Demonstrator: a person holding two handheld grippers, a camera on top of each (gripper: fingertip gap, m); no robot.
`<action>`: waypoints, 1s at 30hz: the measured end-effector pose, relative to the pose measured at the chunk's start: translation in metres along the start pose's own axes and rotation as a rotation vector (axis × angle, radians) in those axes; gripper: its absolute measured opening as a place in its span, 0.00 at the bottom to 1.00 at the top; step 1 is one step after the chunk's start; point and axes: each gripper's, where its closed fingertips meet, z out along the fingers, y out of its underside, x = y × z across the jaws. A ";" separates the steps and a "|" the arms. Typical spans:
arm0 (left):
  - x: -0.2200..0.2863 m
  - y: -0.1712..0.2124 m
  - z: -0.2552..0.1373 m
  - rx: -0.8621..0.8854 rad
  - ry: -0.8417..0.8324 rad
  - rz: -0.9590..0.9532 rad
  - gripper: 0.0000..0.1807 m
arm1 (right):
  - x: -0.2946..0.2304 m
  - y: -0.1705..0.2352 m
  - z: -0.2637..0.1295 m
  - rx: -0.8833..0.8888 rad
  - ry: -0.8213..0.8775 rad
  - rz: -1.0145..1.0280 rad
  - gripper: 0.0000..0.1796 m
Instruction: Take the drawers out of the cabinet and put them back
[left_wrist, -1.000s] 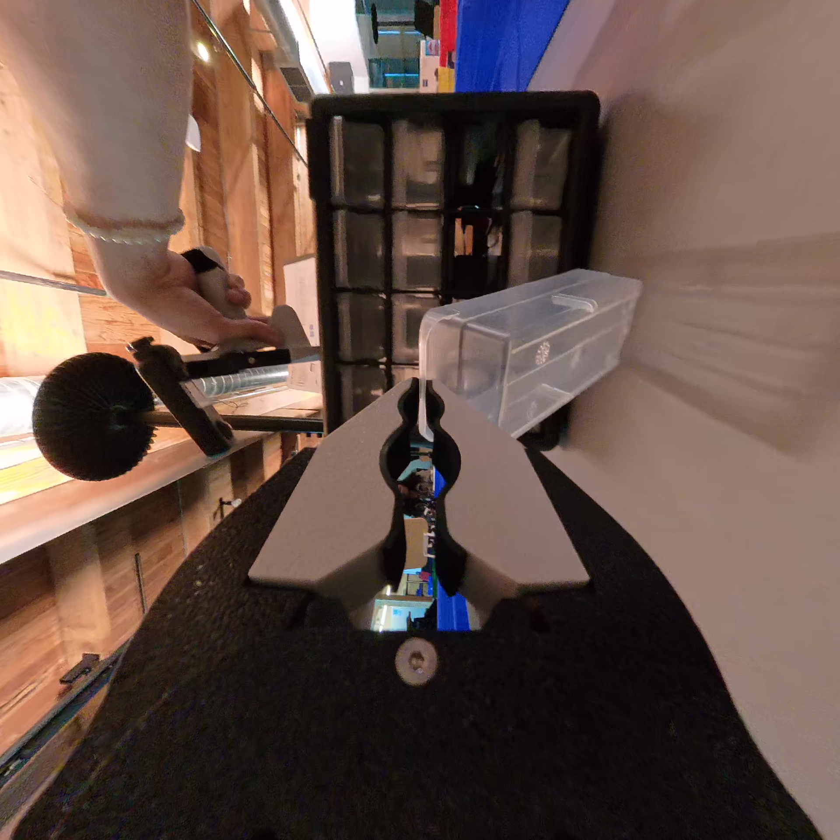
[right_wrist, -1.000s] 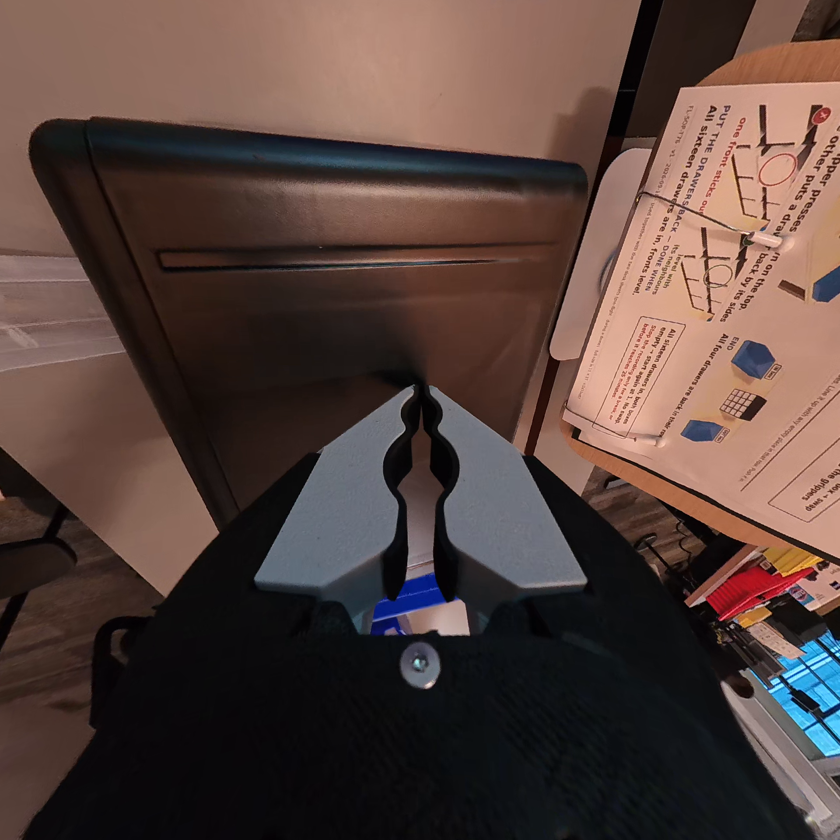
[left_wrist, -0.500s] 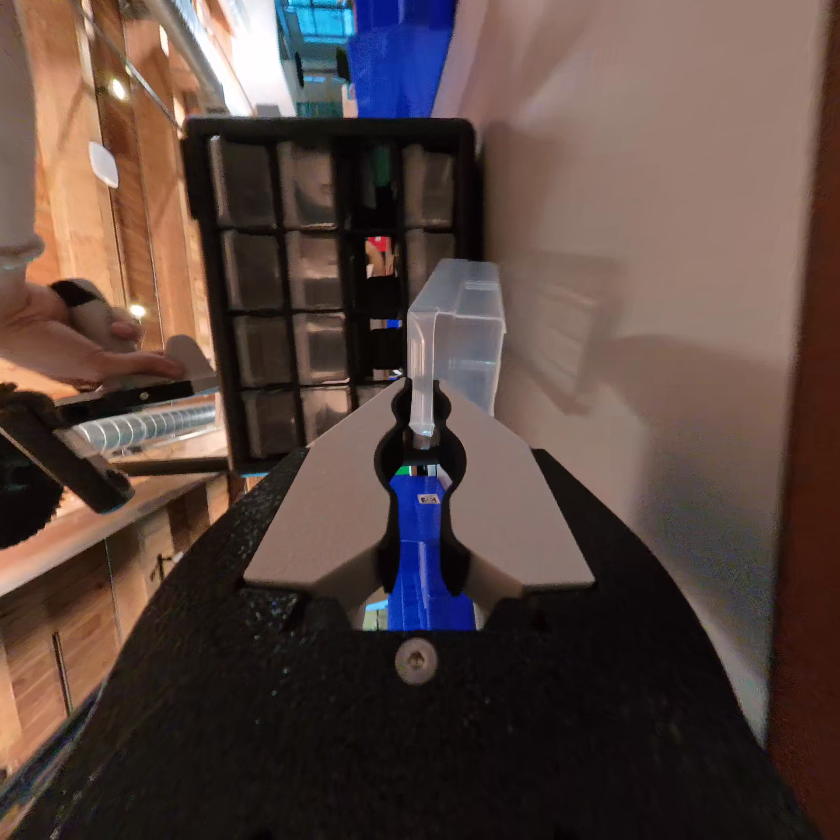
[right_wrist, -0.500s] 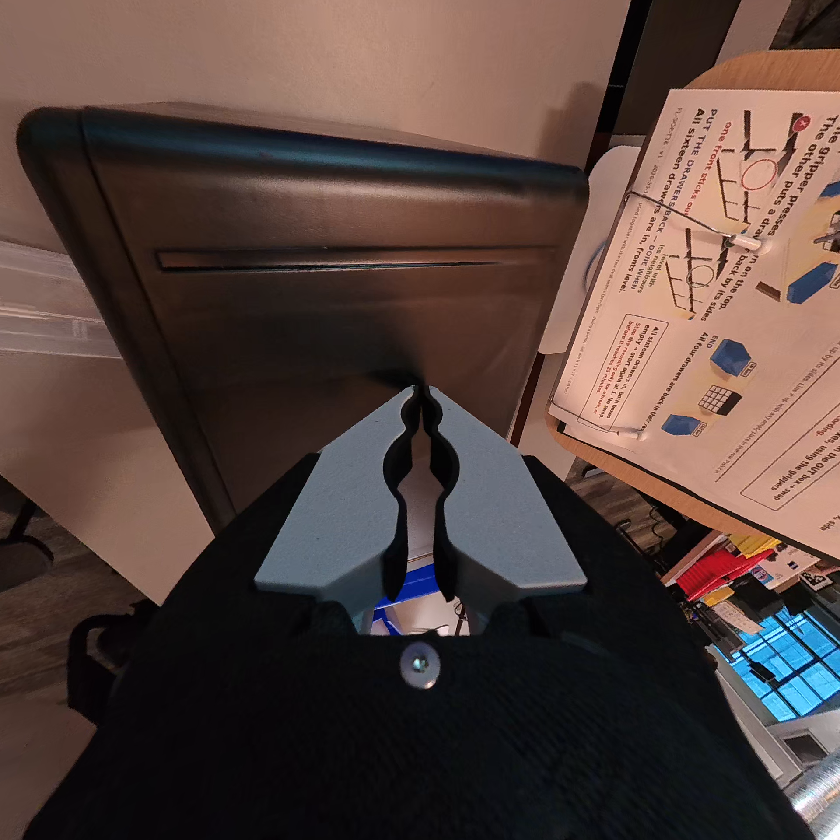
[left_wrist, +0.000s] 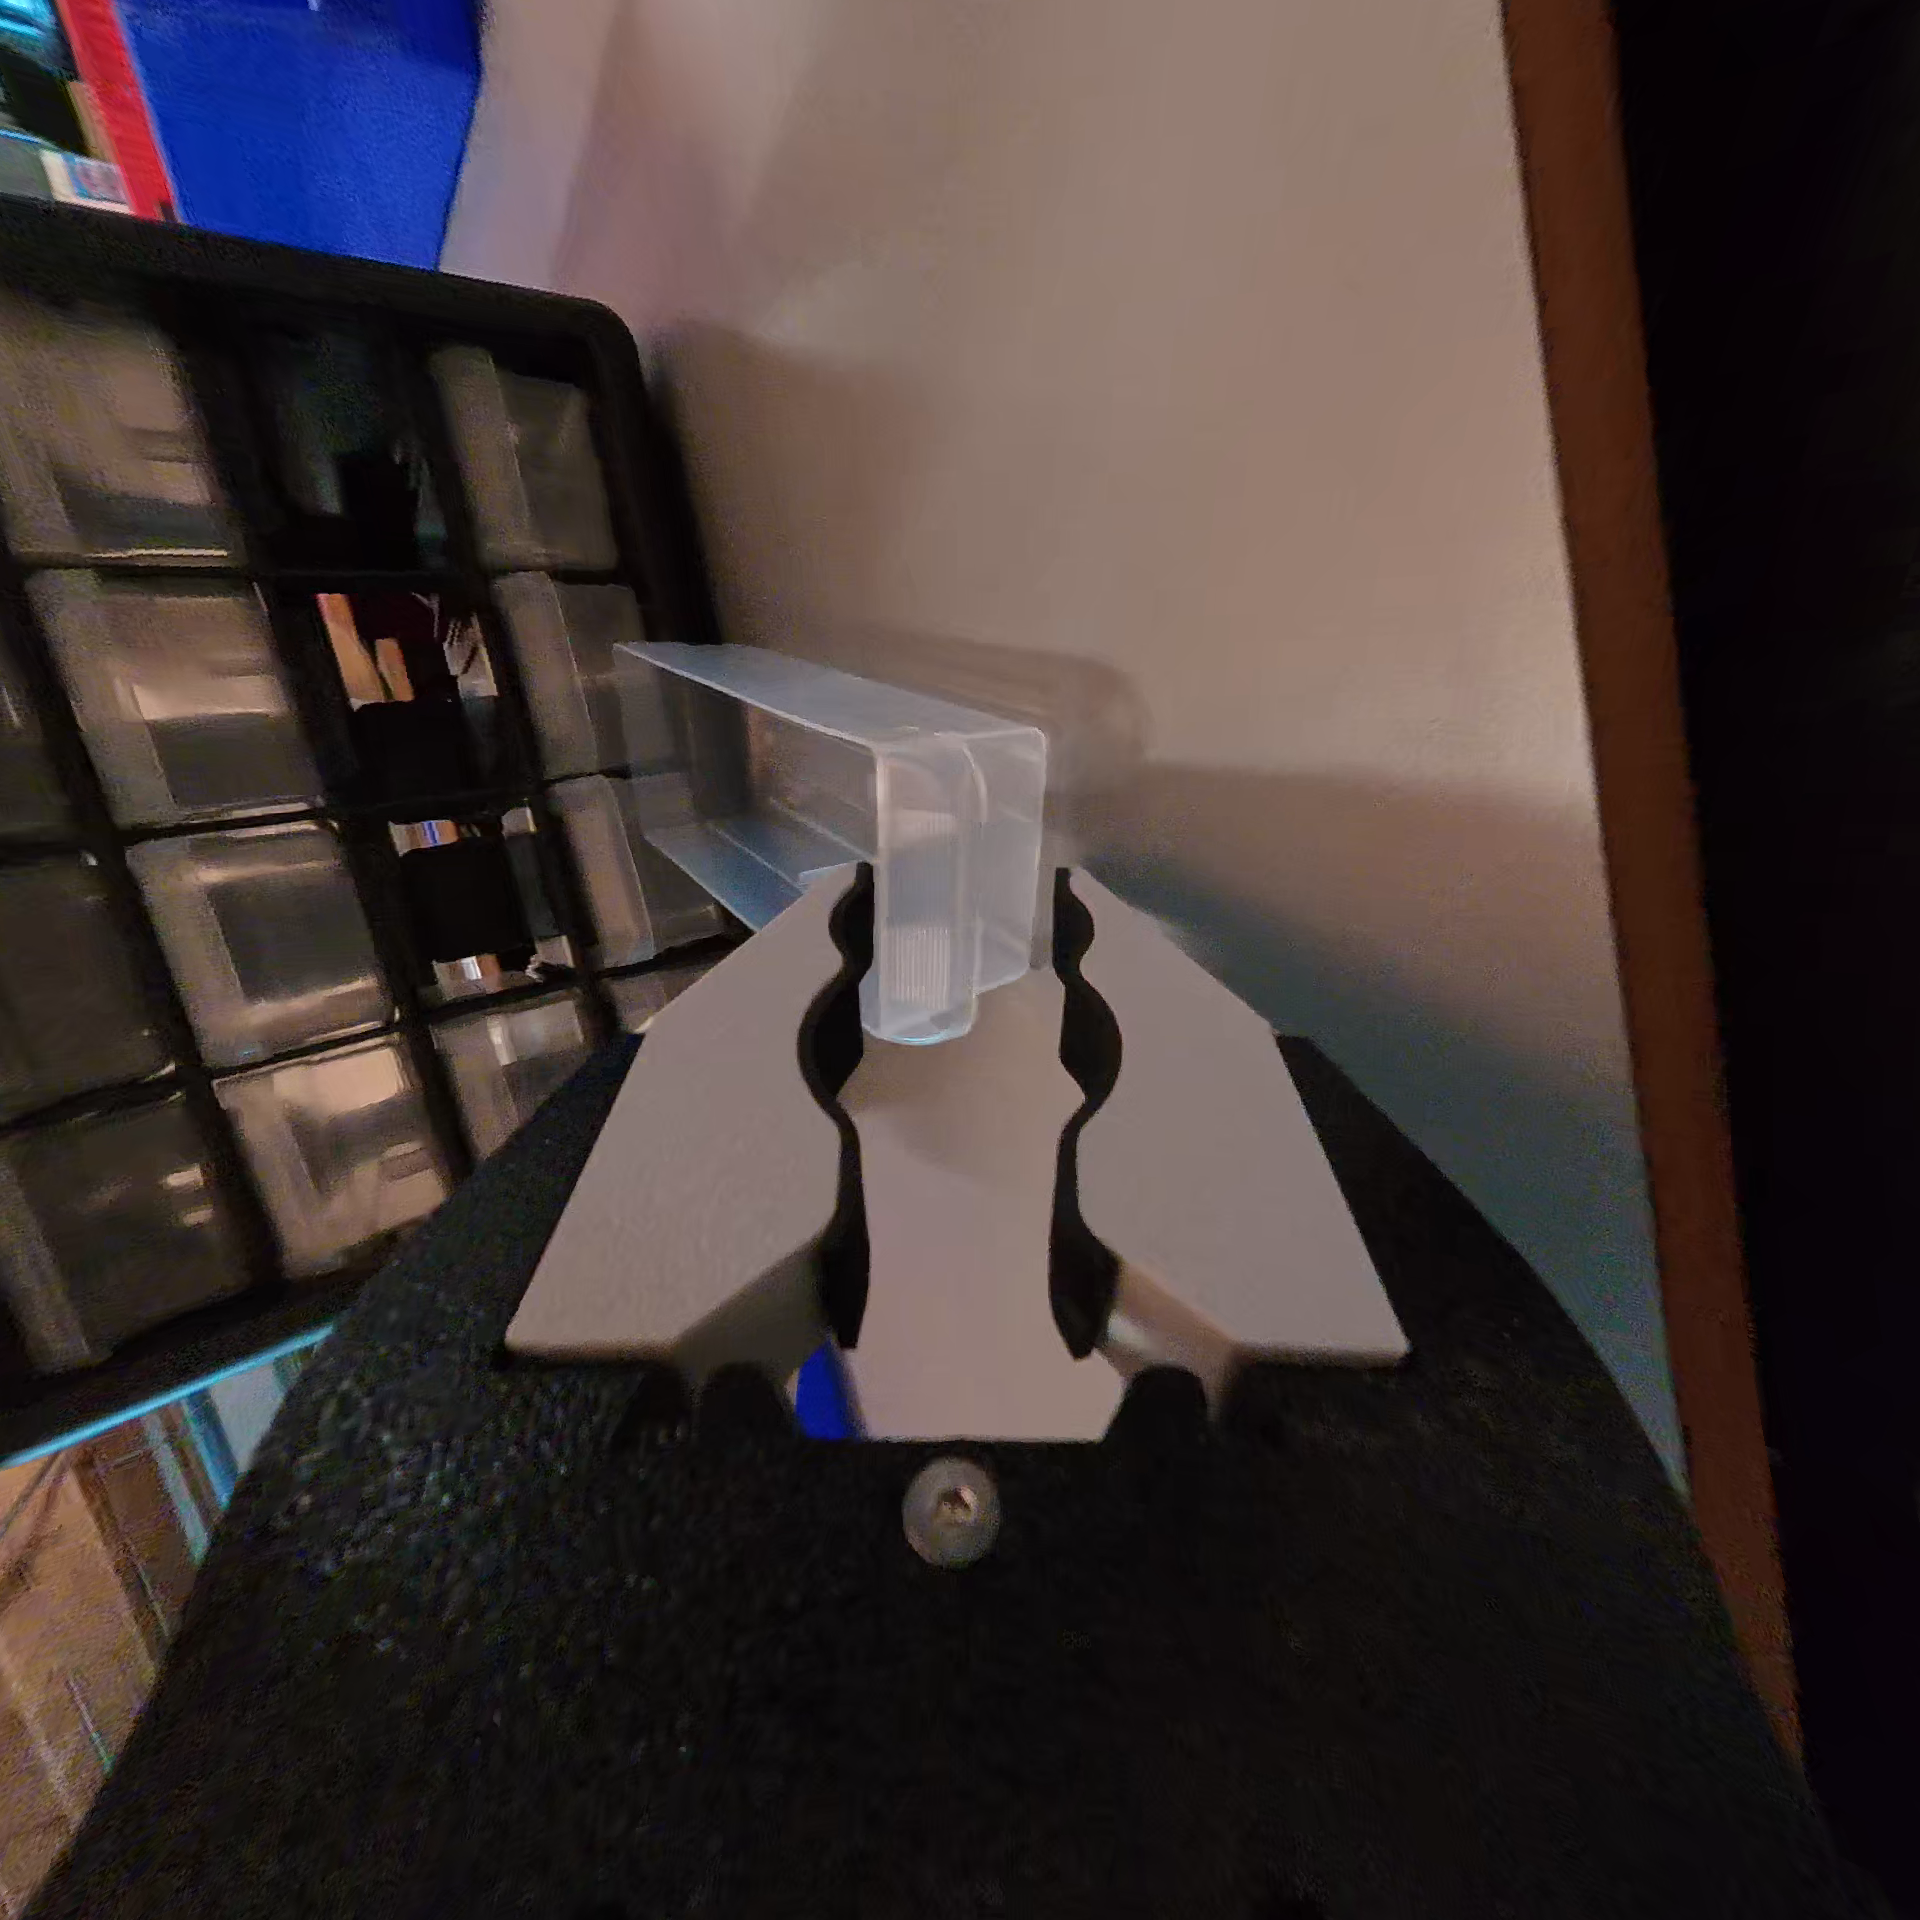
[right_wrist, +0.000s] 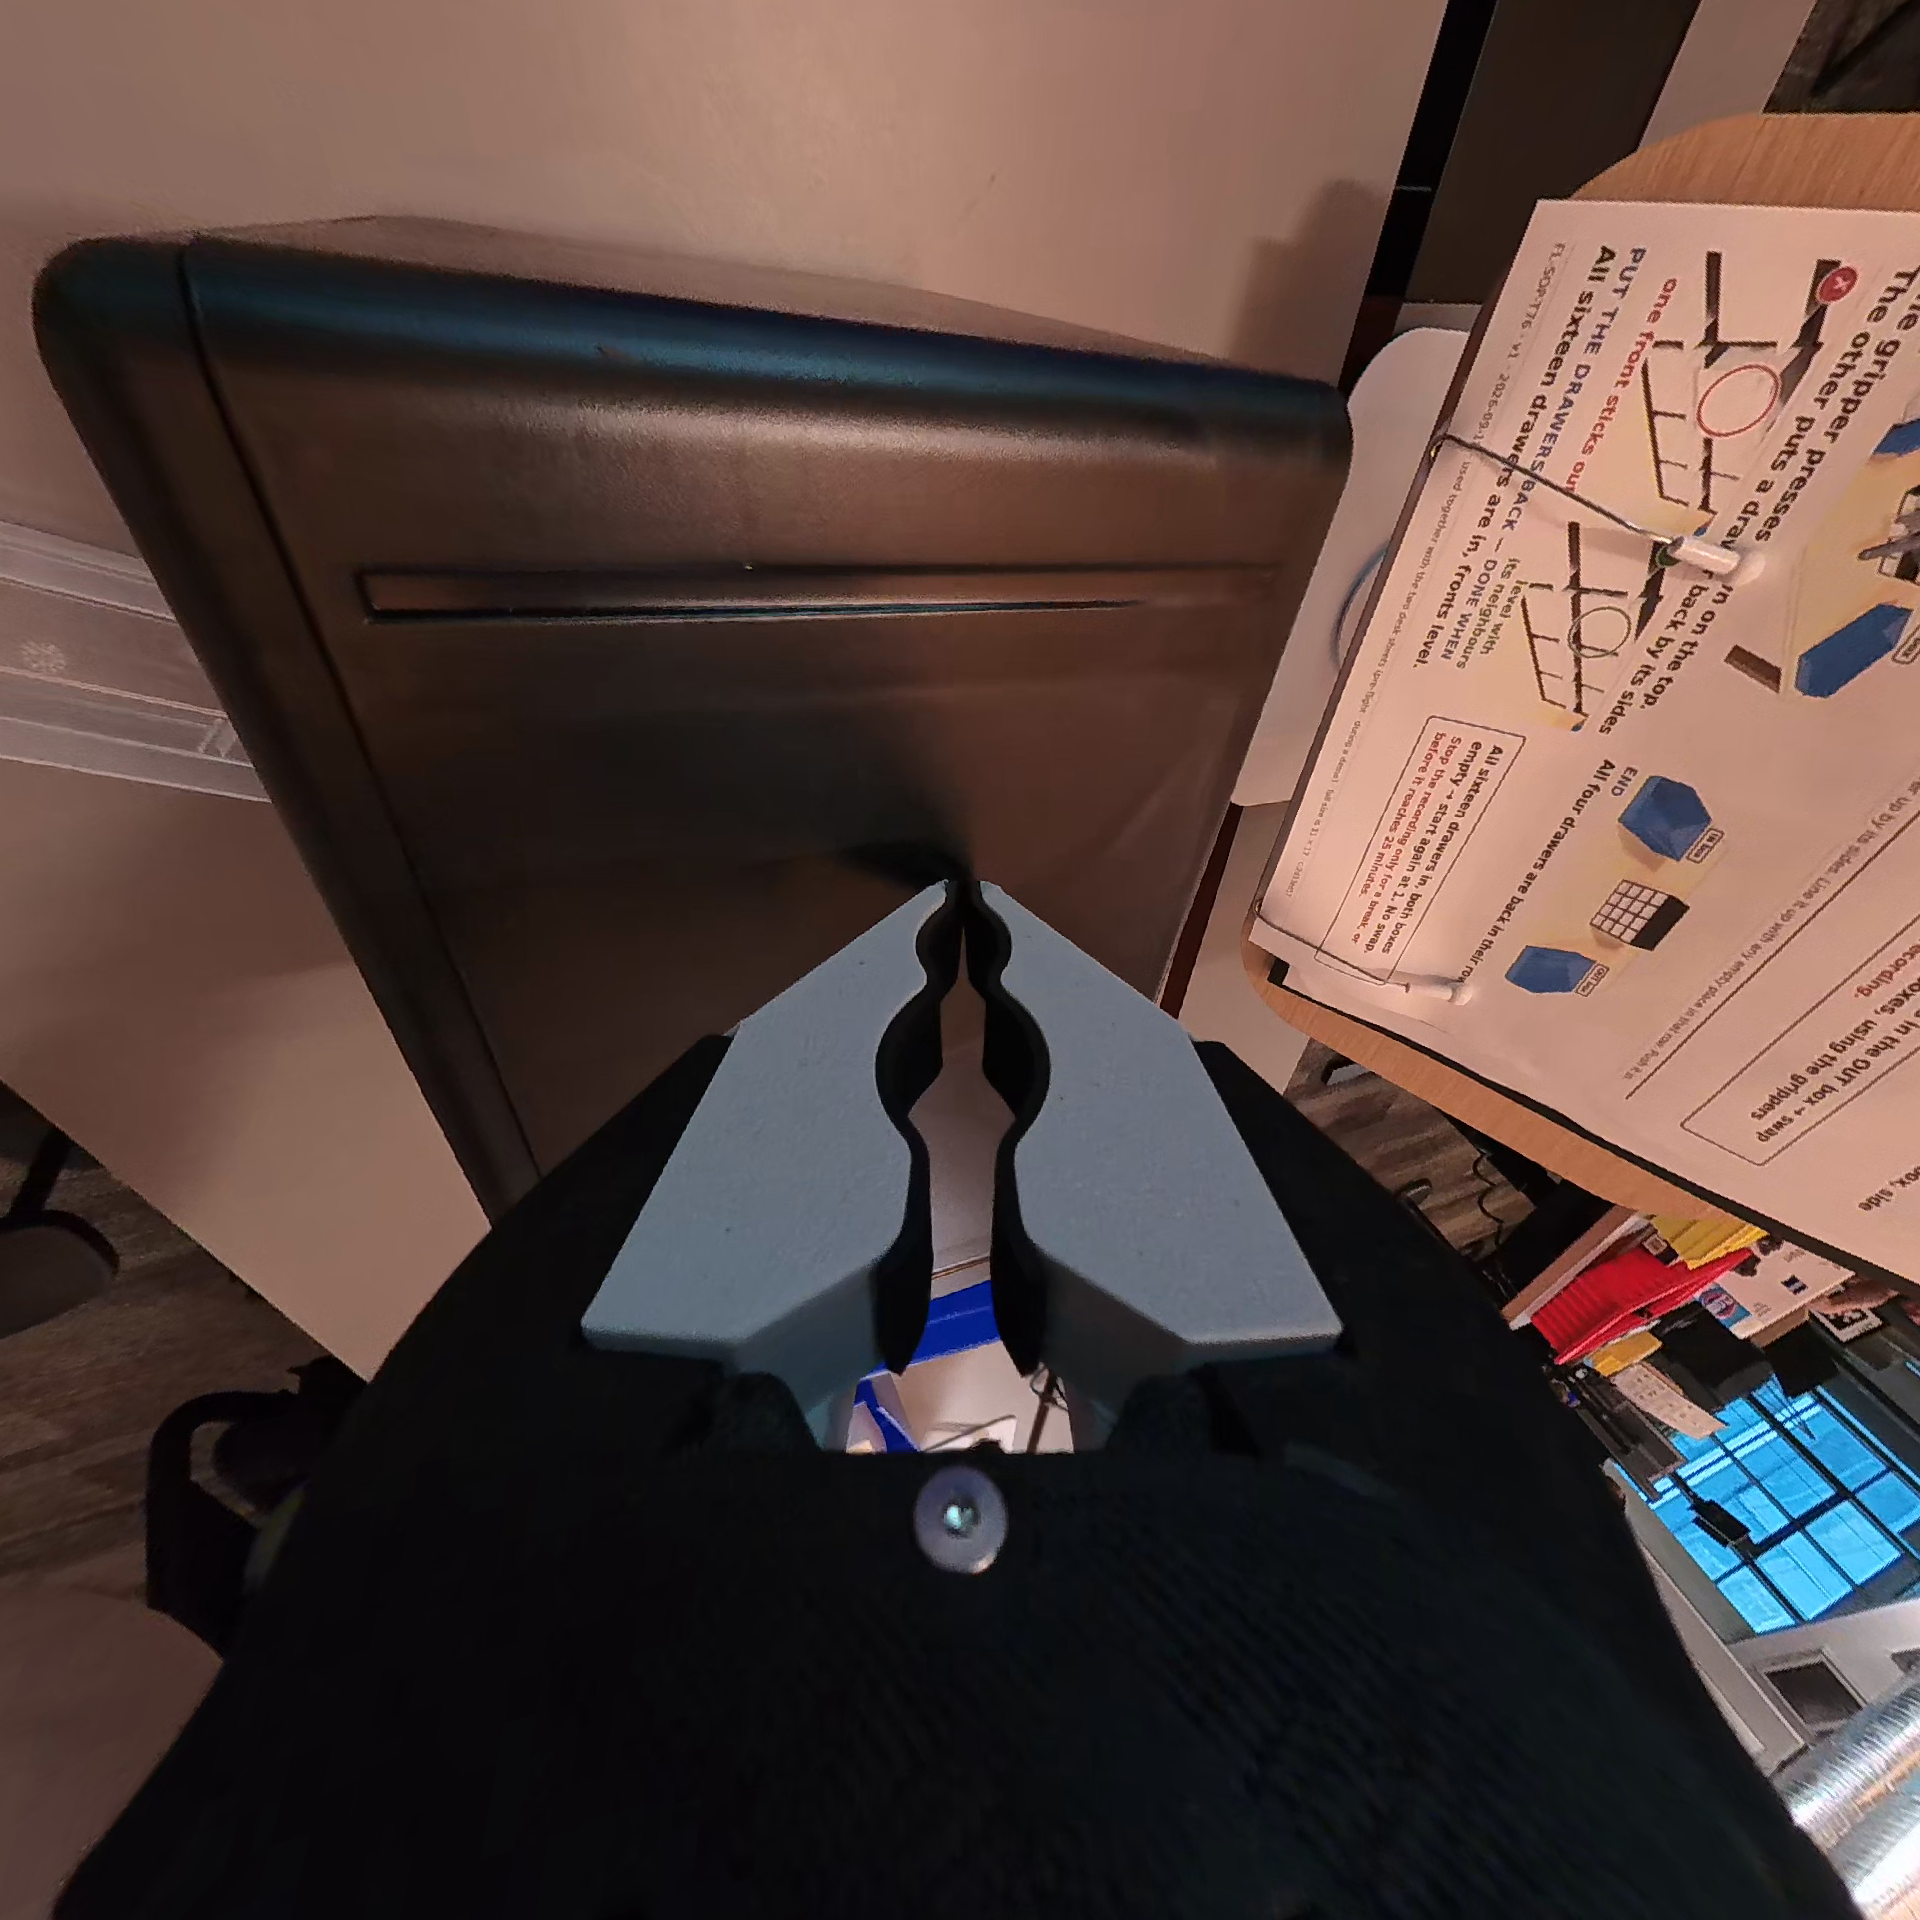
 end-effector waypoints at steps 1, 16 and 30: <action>-0.003 0.000 0.001 -0.007 0.009 0.007 0.17 | 0.000 0.000 0.000 -0.004 0.002 -0.002 0.00; 0.011 0.003 0.003 -0.077 0.545 0.020 0.08 | 0.000 0.000 0.000 -0.017 0.005 -0.006 0.00; -0.002 0.003 -0.038 -0.167 0.596 0.050 0.08 | 0.000 0.000 0.000 -0.024 0.007 -0.020 0.00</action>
